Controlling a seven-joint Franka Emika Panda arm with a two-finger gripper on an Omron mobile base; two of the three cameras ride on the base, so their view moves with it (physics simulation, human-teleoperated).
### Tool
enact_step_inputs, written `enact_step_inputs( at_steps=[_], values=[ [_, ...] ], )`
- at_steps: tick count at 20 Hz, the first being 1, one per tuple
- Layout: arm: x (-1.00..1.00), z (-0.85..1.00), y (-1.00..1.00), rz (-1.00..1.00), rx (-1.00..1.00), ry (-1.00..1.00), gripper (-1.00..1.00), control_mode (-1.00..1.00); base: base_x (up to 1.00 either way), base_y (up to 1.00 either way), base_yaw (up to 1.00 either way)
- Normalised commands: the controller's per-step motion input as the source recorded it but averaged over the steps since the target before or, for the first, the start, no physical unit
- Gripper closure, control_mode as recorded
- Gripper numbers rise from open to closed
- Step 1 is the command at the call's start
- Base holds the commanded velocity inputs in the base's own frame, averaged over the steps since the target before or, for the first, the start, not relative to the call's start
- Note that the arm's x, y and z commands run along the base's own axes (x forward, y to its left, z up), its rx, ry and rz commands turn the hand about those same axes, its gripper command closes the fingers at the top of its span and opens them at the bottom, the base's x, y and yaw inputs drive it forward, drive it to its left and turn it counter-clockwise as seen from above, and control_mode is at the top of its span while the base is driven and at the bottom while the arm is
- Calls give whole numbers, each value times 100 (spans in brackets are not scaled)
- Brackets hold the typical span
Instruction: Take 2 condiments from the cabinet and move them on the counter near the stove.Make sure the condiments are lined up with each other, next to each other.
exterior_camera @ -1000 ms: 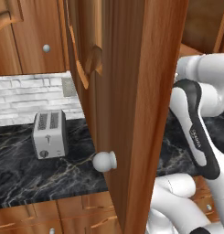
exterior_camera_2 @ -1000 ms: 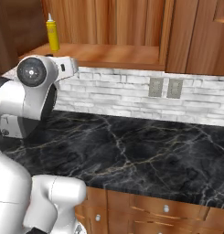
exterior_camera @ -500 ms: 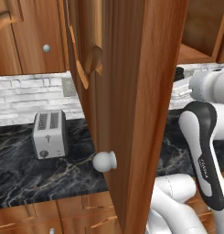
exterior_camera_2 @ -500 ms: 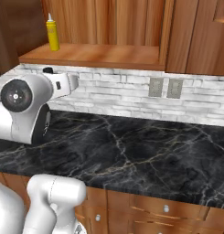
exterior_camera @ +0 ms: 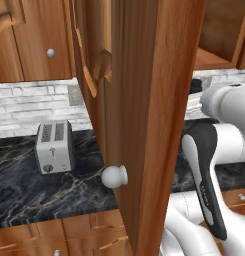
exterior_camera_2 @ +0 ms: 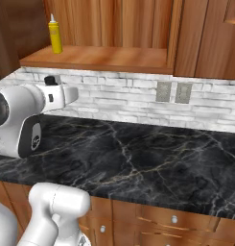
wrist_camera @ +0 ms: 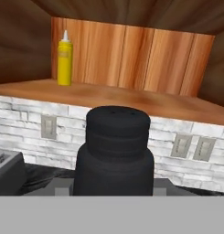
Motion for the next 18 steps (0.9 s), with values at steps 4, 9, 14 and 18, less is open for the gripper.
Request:
enact_step_inputs(
  at_steps=[4, 9, 14, 18],
  values=[
    [0, -1, 0, -3, 0, 0, 100, -100, 0, 0, 0],
    [0, 0, 0, 0, 0, 0, 100, 100, -2, -10, 1],
    [0, 0, 0, 0, 0, 0, 100, 100, -36, -68, -4],
    [0, 0, 0, 0, 0, 0, 100, 100, -56, -96, -23]
  ],
)
